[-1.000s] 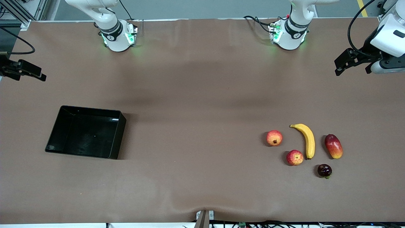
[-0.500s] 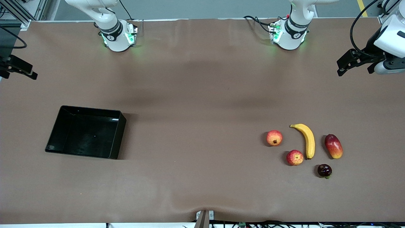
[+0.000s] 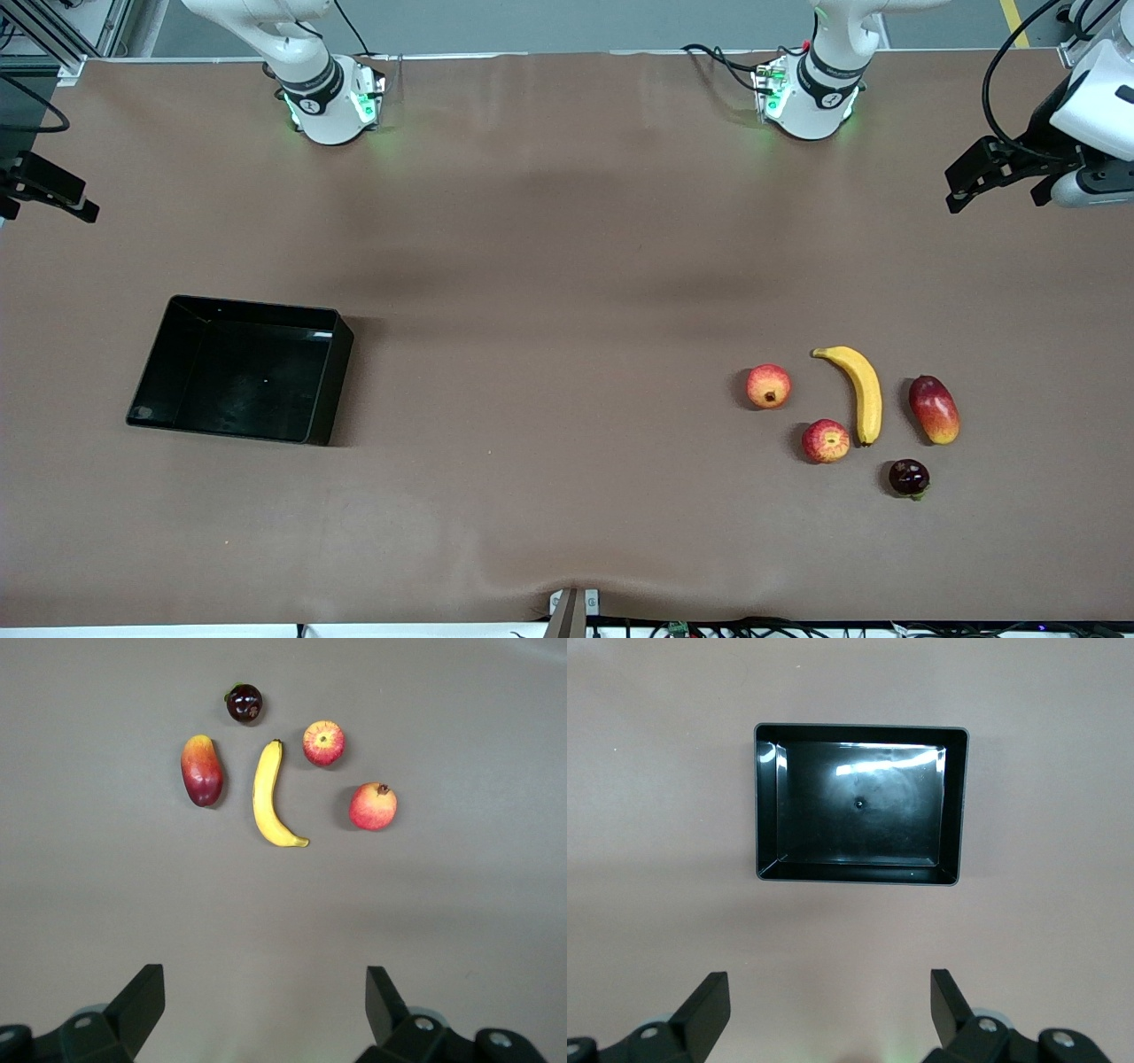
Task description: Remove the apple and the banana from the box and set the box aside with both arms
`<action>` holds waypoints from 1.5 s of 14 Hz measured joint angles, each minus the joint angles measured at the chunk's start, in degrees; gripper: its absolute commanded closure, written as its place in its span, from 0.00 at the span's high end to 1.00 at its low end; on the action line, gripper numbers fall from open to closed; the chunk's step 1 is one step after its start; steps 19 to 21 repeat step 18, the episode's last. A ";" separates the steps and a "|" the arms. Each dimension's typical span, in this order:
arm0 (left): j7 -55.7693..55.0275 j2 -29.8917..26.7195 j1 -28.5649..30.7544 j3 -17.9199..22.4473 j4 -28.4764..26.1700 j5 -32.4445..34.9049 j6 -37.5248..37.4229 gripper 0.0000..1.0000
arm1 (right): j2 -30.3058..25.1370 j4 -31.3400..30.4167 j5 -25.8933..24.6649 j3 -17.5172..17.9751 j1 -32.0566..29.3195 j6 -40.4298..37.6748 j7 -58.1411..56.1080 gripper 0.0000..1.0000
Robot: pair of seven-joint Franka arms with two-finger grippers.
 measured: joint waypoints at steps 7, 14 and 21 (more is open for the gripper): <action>0.02 0.00 0.01 0.00 0.16 0.00 0.00 1.00 | 0.11 0.00 -0.02 0.01 0.00 2.10 0.00 1.00; 0.04 0.35 0.01 0.00 0.16 0.00 0.01 1.00 | 0.11 0.00 -0.02 0.01 0.00 2.13 -0.01 1.00; 0.05 0.38 0.00 0.00 0.17 0.00 0.01 1.00 | 0.11 0.00 -0.02 0.01 0.00 2.13 -0.01 1.00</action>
